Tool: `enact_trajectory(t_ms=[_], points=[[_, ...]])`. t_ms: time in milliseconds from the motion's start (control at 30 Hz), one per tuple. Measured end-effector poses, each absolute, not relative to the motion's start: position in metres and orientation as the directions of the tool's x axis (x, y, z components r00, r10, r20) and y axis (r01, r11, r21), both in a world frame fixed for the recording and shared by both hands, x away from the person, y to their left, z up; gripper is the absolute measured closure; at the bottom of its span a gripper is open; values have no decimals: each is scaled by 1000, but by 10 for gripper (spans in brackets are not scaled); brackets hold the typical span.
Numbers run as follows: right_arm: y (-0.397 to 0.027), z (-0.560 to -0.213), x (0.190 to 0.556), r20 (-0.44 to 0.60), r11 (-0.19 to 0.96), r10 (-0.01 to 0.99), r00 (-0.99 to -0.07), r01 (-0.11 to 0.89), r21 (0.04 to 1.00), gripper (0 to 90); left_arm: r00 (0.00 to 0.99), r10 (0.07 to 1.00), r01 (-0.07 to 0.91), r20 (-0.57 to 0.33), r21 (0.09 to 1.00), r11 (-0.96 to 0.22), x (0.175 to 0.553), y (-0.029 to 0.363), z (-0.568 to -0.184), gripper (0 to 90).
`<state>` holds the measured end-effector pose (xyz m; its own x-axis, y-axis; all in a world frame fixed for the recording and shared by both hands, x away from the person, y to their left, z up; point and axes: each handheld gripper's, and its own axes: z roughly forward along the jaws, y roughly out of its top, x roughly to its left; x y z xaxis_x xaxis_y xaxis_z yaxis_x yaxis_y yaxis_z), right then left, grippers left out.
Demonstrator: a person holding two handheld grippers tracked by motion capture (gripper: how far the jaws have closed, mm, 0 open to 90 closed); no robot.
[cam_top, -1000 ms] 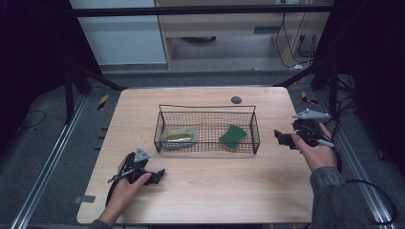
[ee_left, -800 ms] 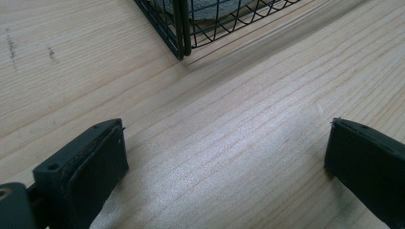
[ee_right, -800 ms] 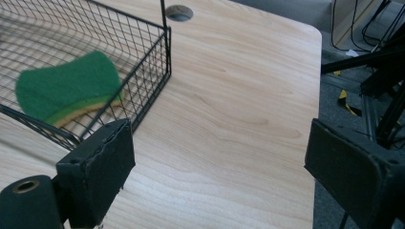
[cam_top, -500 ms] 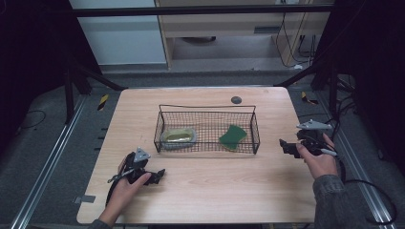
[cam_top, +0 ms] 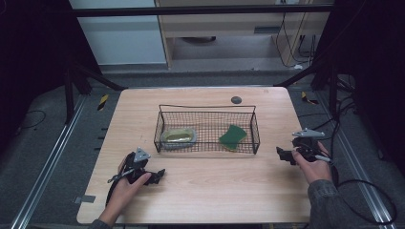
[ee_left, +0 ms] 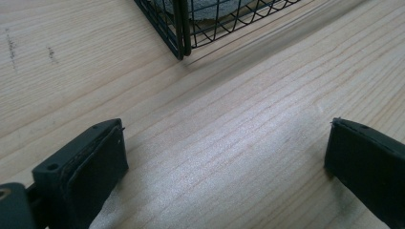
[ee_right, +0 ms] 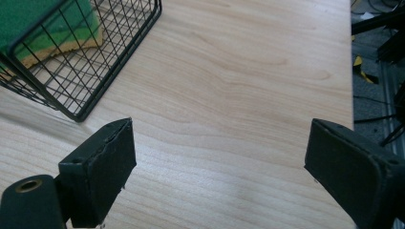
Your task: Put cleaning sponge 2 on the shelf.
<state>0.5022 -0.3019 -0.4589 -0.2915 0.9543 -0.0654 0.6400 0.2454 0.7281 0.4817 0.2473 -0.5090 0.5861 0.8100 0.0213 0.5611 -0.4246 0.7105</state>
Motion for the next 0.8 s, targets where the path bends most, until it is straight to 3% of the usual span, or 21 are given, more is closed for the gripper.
enact_trajectory(t_ms=[800], points=[[-295, -502, 529, -20, 171, 974, -226, 673, 719, 99, 586, 810, 561, 22, 711, -425, 482, 247, -509, 0]])
